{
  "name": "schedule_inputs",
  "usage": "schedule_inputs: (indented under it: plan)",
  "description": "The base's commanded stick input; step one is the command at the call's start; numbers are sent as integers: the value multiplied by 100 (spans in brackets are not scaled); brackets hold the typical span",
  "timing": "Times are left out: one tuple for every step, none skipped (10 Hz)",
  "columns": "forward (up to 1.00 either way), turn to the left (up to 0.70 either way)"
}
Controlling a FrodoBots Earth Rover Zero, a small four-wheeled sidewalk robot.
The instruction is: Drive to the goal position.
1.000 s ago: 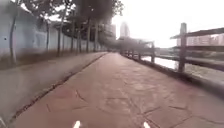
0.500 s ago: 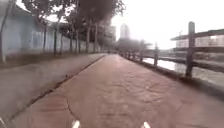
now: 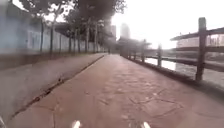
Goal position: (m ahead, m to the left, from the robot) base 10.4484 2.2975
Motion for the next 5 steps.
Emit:
schedule_inputs:
  plan:
    - [70,0]
    - [70,0]
    - [70,0]
    - [70,0]
    - [70,0]
